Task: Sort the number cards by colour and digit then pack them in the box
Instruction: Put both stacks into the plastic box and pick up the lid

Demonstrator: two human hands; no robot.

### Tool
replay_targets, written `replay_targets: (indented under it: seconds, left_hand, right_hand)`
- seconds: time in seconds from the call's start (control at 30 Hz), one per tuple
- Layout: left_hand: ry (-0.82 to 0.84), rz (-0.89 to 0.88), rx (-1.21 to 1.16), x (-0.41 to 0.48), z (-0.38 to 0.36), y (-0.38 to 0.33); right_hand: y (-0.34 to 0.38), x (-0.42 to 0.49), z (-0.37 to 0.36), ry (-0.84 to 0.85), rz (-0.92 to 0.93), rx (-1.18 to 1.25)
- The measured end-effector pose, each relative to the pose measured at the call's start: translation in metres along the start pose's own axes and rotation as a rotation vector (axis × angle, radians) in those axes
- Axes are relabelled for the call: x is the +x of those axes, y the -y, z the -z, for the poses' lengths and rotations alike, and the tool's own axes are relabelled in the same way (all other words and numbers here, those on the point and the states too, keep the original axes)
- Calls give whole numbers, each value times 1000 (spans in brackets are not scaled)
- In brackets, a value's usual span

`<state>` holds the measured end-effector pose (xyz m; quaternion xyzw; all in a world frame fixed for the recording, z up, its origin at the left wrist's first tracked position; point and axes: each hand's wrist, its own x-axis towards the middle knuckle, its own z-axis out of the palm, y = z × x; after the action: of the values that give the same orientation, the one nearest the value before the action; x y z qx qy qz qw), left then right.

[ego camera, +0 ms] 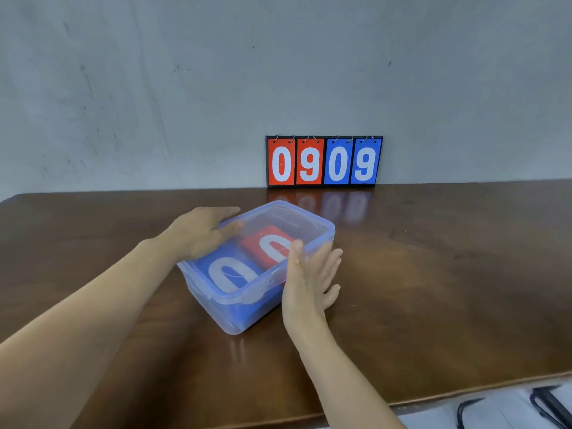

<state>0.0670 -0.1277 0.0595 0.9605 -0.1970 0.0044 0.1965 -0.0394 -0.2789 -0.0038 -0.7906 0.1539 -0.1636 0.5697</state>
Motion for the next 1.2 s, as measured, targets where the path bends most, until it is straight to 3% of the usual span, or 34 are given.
replay_targets:
  seconds: [0.13,0.3,0.4,0.5,0.67,0.77,0.87,0.97,1.2]
  left_hand:
    - [-121,-49,136,-11,4,-17]
    - [-130,-75,201,-61,-24,-70]
    - [-227,-95,420,-78,-56,-75]
    - [-335,-151,539,-79,-62,-54]
    - [-303,-178,593,-80,-47,-13]
    - [-300,-177,495,-81,-41,0]
    - [-291,-136,322,-79,-41,11]
    - [-318,-140,296,-76,-42,22]
    - [-311,-175,305,-57,-34,44]
  right_hand:
    - [-23,28,43,47,342,-416]
    - [-32,74,82,101,669,-812]
    - [-39,77,87,179,724,-860]
    - [-42,73,85,75,802,-859]
    - [-32,68,77,-67,1017,-845]
    - [-23,68,71,-5,1031,-795]
    - [-12,68,71,168,893,-767]
    - [-12,72,69,327,765,-702]
    - [-4,84,43,358,721,-742]
